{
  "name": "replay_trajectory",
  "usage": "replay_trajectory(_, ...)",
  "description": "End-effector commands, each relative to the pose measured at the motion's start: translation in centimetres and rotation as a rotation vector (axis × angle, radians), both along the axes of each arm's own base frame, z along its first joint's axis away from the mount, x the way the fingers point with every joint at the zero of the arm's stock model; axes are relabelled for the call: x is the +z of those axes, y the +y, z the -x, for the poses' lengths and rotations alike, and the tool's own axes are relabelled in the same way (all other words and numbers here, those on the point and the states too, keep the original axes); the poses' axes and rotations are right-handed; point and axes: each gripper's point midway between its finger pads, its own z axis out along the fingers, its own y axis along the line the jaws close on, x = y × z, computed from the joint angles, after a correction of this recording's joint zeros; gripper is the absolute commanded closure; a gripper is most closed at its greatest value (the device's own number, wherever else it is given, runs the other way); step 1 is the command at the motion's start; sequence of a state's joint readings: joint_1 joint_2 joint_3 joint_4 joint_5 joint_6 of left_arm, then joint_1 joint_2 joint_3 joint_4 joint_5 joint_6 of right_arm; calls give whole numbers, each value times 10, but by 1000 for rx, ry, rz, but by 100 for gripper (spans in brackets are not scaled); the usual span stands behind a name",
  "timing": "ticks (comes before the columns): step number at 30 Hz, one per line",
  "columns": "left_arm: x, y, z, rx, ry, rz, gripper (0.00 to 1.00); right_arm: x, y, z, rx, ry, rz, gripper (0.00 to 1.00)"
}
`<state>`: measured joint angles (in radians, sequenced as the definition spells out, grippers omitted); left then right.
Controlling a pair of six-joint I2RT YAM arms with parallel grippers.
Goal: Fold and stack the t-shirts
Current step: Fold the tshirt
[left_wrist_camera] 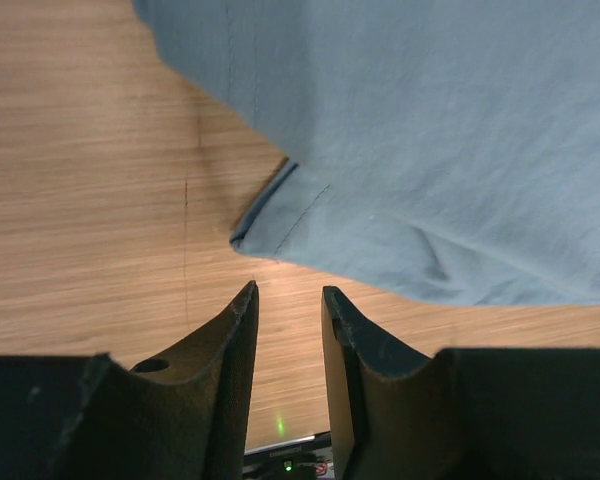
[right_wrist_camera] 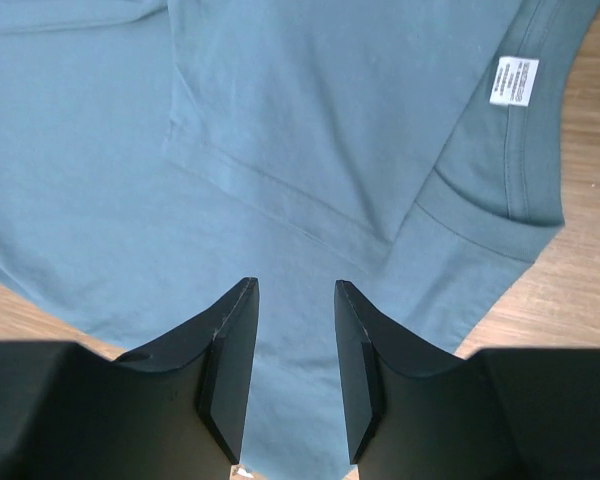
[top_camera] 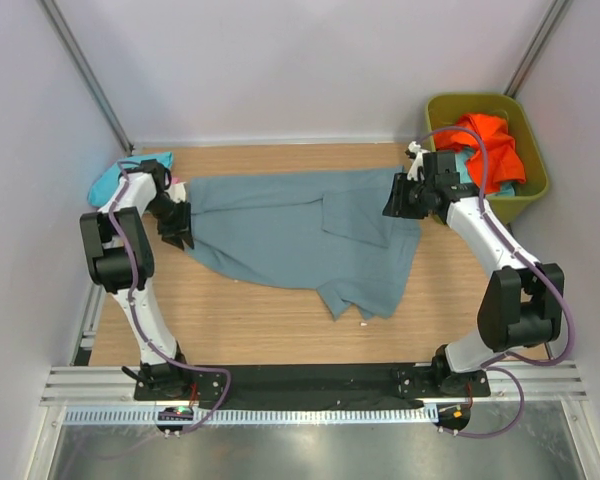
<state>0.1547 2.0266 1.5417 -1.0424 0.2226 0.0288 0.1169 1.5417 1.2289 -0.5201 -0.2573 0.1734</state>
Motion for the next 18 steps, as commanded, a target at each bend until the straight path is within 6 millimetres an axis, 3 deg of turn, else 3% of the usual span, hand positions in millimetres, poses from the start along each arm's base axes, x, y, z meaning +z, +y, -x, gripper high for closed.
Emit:
replay_trajectory(1,15,-7,-27,16,-80,52,67,27,-1,0,8,-108,4,57)
replay_trajectory(7,7,-3,-30,22,-49,37,67,24,-1,-7,16,-111,14,57)
replay_trajectory(12,-11,4,-23,14,8,0,67,24,-1,-15,17,-116,20,57)
replay_trajectory(18,-18,8,-14,13,37,-25,71,26,-2,-22,18,-129,30,56)
